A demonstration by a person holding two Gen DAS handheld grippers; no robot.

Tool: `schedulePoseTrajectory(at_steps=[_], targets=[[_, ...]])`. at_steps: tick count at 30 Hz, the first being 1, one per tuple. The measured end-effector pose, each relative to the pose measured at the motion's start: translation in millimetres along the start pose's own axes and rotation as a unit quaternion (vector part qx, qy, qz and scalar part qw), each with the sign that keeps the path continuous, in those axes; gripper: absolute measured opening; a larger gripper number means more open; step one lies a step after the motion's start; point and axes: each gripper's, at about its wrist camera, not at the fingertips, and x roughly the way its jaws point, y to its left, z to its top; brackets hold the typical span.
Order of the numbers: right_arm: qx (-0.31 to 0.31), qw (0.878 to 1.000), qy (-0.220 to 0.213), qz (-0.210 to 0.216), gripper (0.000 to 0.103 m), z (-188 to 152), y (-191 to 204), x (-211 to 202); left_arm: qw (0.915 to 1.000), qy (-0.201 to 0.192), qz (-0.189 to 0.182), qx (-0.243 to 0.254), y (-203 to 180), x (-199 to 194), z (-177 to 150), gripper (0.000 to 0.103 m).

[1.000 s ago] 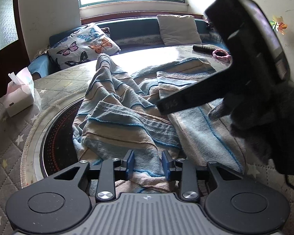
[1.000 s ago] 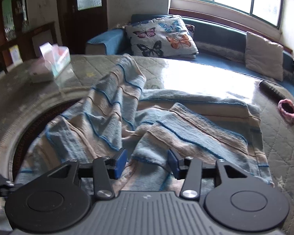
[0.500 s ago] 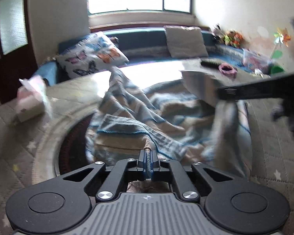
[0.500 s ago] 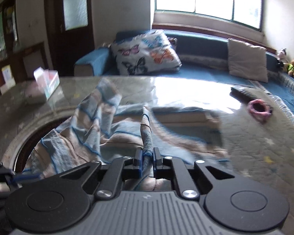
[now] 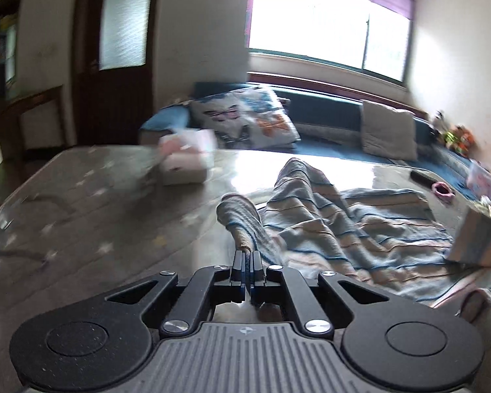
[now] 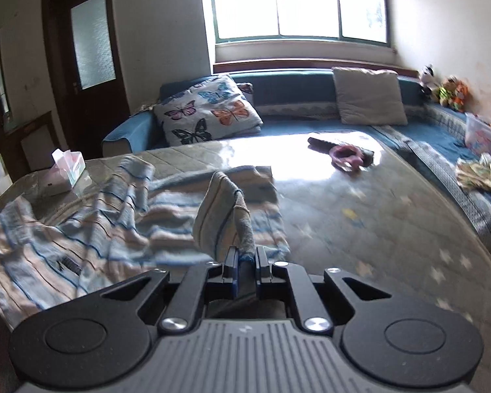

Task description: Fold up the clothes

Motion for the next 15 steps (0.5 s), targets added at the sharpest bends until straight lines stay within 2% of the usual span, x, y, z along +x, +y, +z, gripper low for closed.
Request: schedulePoseTrajectory(at_steps=[6, 9, 11, 15], targets=[[0.024, 0.999, 0.028, -0.012, 0.009, -26.9, -22.3, -14.6, 0.9978, 0.042, 0.004, -0.052, 33.0, -31.1, -35.9, 0.003], [0.036, 0.998, 0.042, -0.018, 0.014, -40.3, -33.5, -22.0, 0.996, 0.074, 0.005, -0.05, 35.6, -35.5, -55.1, 0.003], [0.044, 0.997, 0.051, -0.022, 0.022, -49.2, -40.9, -26.8, 0.9951, 0.088, 0.01, -0.044, 36.5, -37.2, -62.0, 0.007], [0.05, 0.997, 0.06, -0.028, 0.027, -61.0, -51.1, -37.0, 0.9954, 0.085, 0.028, -0.034, 36.5, -43.6, -57.6, 0.01]])
